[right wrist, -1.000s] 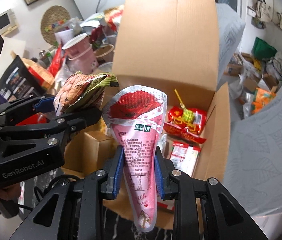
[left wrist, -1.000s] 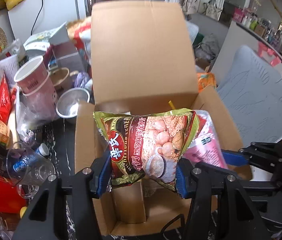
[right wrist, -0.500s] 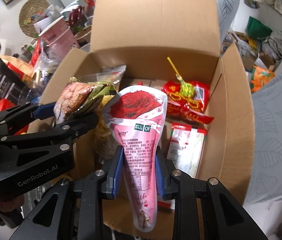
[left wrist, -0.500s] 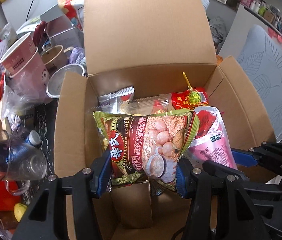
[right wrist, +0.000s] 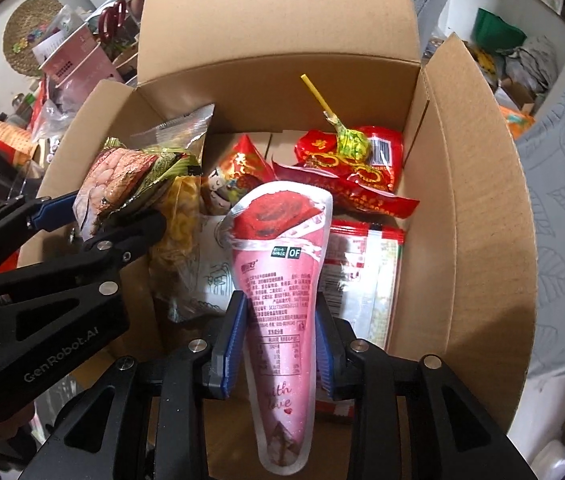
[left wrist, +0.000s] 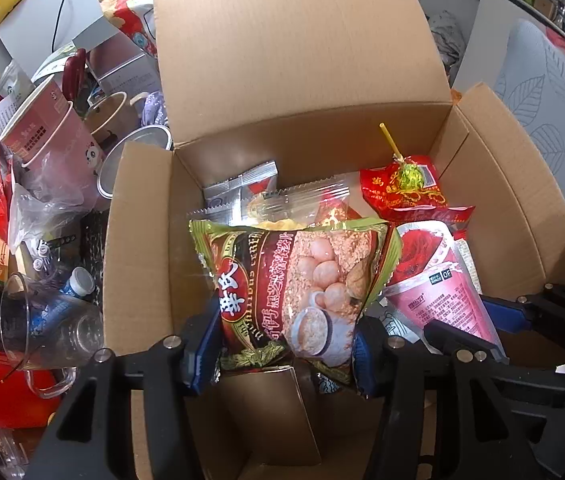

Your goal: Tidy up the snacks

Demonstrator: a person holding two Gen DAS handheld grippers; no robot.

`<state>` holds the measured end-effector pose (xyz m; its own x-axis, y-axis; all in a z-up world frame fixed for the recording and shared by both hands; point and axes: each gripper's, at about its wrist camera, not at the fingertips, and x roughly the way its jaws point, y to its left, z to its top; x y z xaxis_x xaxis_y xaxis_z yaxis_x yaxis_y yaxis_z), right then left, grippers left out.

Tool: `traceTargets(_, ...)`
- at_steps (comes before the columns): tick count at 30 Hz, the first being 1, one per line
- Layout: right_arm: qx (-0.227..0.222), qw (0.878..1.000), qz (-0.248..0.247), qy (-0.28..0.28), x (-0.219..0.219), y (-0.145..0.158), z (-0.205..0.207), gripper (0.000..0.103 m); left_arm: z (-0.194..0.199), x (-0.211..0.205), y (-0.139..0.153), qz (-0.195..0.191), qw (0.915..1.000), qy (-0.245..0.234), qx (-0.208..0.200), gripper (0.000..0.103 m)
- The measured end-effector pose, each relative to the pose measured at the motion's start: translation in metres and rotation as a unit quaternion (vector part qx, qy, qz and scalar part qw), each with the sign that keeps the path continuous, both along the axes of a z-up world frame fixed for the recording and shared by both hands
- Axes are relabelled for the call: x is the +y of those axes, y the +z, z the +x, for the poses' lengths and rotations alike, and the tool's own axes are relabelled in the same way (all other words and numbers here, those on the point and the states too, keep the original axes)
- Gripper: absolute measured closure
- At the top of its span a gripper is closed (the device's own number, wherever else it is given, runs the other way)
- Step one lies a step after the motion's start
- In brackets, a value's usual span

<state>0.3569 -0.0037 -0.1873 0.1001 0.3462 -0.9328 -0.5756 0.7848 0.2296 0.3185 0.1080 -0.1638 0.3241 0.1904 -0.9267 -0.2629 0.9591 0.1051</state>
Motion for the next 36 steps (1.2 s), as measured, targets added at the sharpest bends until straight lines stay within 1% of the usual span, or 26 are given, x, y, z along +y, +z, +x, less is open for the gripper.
traceTargets(5,0.007,1.000,-0.005,-0.002,0.001,0.004,0.002,0.071,0.004,-0.001,-0.001,0.004,0.9999,-0.001,0.013,0.048)
traceTargets(9,0.006,1.000,-0.008,-0.002,-0.001,0.009,0.002,0.071,0.006,0.003,0.001,-0.007,0.9999,0.004,0.014,0.049)
traceTargets(14,-0.006,1.000,-0.009,-0.005,-0.004,0.020,0.000,0.071,0.006,0.003,0.007,-0.008,0.9999,-0.001,0.015,0.049)
traceTargets(17,-0.013,1.000,-0.010,-0.007,-0.006,0.027,0.000,0.071,0.006,0.000,0.014,0.002,0.9999,-0.006,0.011,0.048)
traceTargets(20,-0.025,1.000,-0.009,-0.010,-0.008,0.038,-0.001,0.071,0.004,-0.006,0.023,0.021,0.9997,-0.011,0.004,0.044)
traceTargets(23,-0.034,0.999,-0.010,-0.017,-0.010,0.046,0.000,0.071,0.003,-0.010,0.037,0.044,0.9988,-0.017,-0.012,0.040)
traceTargets(26,-0.048,0.999,-0.011,-0.021,-0.013,0.058,-0.001,0.070,0.000,-0.013,0.055,0.054,0.9979,-0.018,-0.031,0.040)
traceTargets(27,-0.052,0.998,-0.011,-0.022,-0.014,0.062,-0.002,0.063,0.001,-0.013,0.061,0.055,0.9976,-0.018,-0.037,0.040)
traceTargets(29,-0.071,0.997,-0.007,-0.023,-0.016,0.075,-0.006,0.054,0.000,-0.014,0.073,0.062,0.9967,-0.014,-0.051,0.040)
traceTargets(30,-0.081,0.996,-0.005,-0.023,-0.017,0.081,-0.008,0.053,-0.001,-0.015,0.079,0.066,0.9961,-0.013,-0.058,0.040)
traceTargets(36,-0.115,0.993,0.006,-0.022,-0.024,0.114,-0.016,0.052,-0.013,-0.020,0.118,0.078,0.9921,-0.014,-0.098,0.040)
